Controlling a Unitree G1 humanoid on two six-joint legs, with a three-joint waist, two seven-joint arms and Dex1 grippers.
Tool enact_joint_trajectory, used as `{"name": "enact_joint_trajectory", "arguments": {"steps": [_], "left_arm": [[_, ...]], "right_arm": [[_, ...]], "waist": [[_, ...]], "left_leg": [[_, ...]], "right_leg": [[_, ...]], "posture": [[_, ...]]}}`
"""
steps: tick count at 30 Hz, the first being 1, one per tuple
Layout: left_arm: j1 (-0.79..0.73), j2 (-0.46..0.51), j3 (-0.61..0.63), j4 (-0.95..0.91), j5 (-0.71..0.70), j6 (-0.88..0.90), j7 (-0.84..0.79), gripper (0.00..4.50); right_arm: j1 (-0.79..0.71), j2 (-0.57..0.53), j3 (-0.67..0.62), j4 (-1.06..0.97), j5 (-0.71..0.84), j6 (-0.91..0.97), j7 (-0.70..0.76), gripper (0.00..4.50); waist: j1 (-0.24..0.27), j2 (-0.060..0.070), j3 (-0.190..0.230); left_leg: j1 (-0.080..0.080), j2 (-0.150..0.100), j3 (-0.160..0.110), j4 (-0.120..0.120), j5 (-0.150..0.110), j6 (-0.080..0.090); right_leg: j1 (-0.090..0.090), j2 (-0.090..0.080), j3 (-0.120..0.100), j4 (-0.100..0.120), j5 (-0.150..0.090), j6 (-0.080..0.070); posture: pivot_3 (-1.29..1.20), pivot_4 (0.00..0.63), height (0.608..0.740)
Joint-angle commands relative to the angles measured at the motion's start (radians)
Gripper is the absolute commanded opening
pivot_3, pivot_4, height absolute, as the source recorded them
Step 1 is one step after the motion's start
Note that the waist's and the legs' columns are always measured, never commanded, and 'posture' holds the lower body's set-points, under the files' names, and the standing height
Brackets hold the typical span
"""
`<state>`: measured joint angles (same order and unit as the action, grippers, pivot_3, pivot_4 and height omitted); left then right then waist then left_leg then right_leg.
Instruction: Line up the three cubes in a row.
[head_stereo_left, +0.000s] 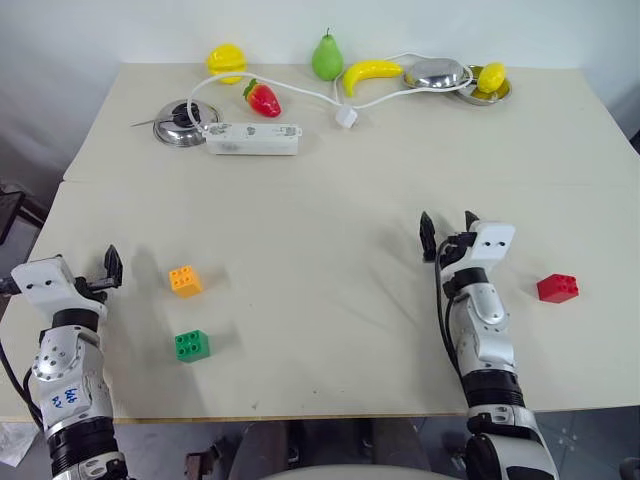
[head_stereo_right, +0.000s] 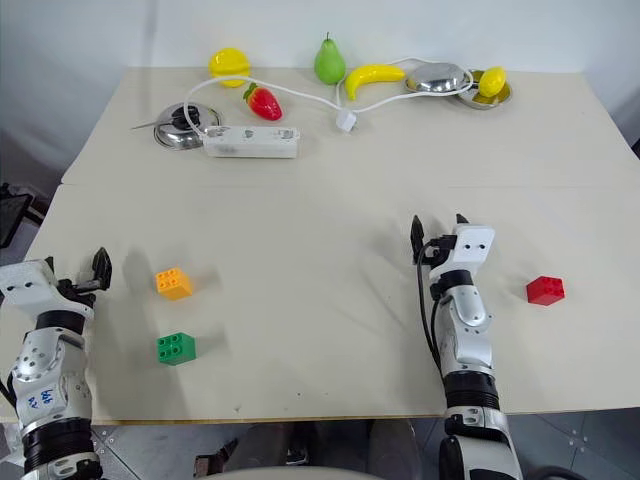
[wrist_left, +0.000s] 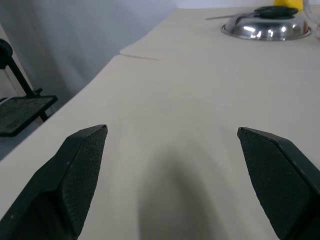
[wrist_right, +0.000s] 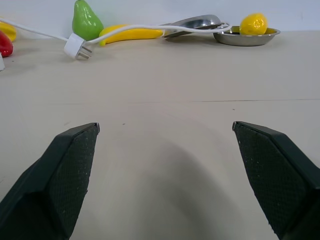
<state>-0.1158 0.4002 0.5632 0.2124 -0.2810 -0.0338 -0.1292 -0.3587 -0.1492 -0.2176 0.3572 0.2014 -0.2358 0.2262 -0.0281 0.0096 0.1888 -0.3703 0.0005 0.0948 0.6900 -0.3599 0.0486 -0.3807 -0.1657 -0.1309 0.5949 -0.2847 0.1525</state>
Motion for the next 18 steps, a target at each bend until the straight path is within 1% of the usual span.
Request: {"name": "enact_joint_trajectory", "arguments": {"steps": [1, 3, 5, 8, 9, 11, 13, 14, 16, 17, 18], "left_arm": [[-0.014, 0.010, -0.014, -0.029, -0.003, -0.015, -0.012, 4.42], [-0.018, -0.014, 0.012, -0.065, -0.074, -0.028, -0.035, 4.42], [-0.004, -0.016, 0.018, -0.127, -0.134, -0.021, -0.084, 4.42], [-0.018, 0.037, -0.019, -0.302, -0.271, 0.070, -0.213, 4.42], [-0.020, 0.071, -0.047, -0.351, -0.281, 0.100, -0.258, 4.42], [-0.020, 0.184, -0.188, -0.454, -0.285, 0.183, -0.438, 4.42], [-0.025, 0.264, -0.281, -0.508, -0.323, 0.255, -0.570, 4.42], [-0.030, 0.295, -0.324, -0.523, -0.334, 0.280, -0.630, 4.42], [-0.037, 0.335, -0.391, -0.546, -0.329, 0.298, -0.717, 4.42], [-0.034, 0.344, -0.400, -0.555, -0.329, 0.303, -0.737, 4.42], [-0.047, 0.344, -0.420, -0.563, -0.335, 0.318, -0.753, 4.42]], "right_arm": [[-0.001, -0.003, -0.009, -0.032, 0.018, -0.019, 0.003, 4.50], [0.005, -0.005, -0.012, -0.052, 0.032, -0.017, 0.014, 4.50], [0.023, -0.010, -0.009, -0.109, 0.075, -0.006, 0.059, 4.50], [0.078, -0.065, 0.000, -0.315, 0.234, 0.122, 0.200, 4.50], [0.099, -0.099, 0.002, -0.372, 0.246, 0.157, 0.224, 4.50], [0.152, -0.216, -0.039, -0.509, 0.304, 0.269, 0.268, 4.50], [0.222, -0.332, -0.095, -0.624, 0.383, 0.373, 0.315, 4.50], [0.278, -0.390, -0.144, -0.665, 0.418, 0.416, 0.341, 4.50], [0.411, -0.478, -0.247, -0.735, 0.470, 0.479, 0.392, 4.50], [0.450, -0.499, -0.275, -0.759, 0.488, 0.497, 0.401, 4.50], [0.530, -0.515, -0.340, -0.780, 0.498, 0.495, 0.434, 4.50]], "waist": [[0.000, 0.000, 0.000], [-0.002, 0.000, 0.000], [-0.002, 0.000, 0.000], [0.004, 0.000, 0.000], [0.003, 0.000, 0.000], [0.010, 0.001, 0.001], [0.021, 0.005, 0.000], [0.022, 0.006, -0.001], [0.029, 0.006, -0.001], [0.030, 0.006, -0.001], [0.030, 0.006, -0.001]], "left_leg": [[0.000, 0.000, 0.000, 0.000, 0.000, 0.000], [0.000, 0.000, 0.000, 0.000, 0.000, 0.000], [0.000, 0.000, 0.000, 0.000, 0.000, 0.000], [-0.002, 0.001, -0.001, 0.000, 0.000, 0.000], [-0.002, 0.001, -0.002, 0.001, 0.000, 0.000], [-0.002, 0.000, -0.002, 0.001, 0.000, 0.000], [-0.001, -0.002, -0.002, 0.002, 0.000, 0.000], [0.000, -0.003, -0.002, 0.002, -0.001, 0.001], [0.001, -0.002, -0.001, 0.000, -0.001, 0.001], [0.001, -0.002, -0.001, -0.001, -0.001, 0.001], [0.001, 0.000, -0.001, -0.002, -0.001, 0.000]], "right_leg": [[0.000, 0.000, 0.000, 0.000, 0.000, 0.000], [0.000, 0.000, 0.000, 0.000, 0.000, 0.000], [0.000, 0.000, 0.000, 0.000, 0.000, 0.000], [-0.001, 0.000, 0.000, 0.000, 0.000, 0.000], [-0.001, 0.000, -0.001, 0.000, 0.000, 0.000], [0.000, -0.001, 0.000, 0.000, 0.000, 0.000], [0.002, -0.002, 0.000, 0.000, 0.000, 0.000], [0.002, -0.002, 0.001, -0.001, 0.000, 0.000], [0.002, -0.002, 0.001, -0.002, 0.000, 0.000], [0.002, -0.001, 0.000, -0.003, 0.000, 0.000], [0.002, 0.001, -0.001, -0.004, 0.000, -0.001]], "posture": [[0.00, 0.150, 0.740], [0.00, 0.150, 0.740], [0.00, 0.150, 0.740], [0.00, 0.150, 0.740], [0.00, 0.150, 0.740], [0.00, 0.150, 0.740], [0.00, 0.150, 0.740], [0.00, 0.150, 0.740], [0.00, 0.150, 0.740], [0.00, 0.150, 0.740], [0.00, 0.150, 0.740]]}}
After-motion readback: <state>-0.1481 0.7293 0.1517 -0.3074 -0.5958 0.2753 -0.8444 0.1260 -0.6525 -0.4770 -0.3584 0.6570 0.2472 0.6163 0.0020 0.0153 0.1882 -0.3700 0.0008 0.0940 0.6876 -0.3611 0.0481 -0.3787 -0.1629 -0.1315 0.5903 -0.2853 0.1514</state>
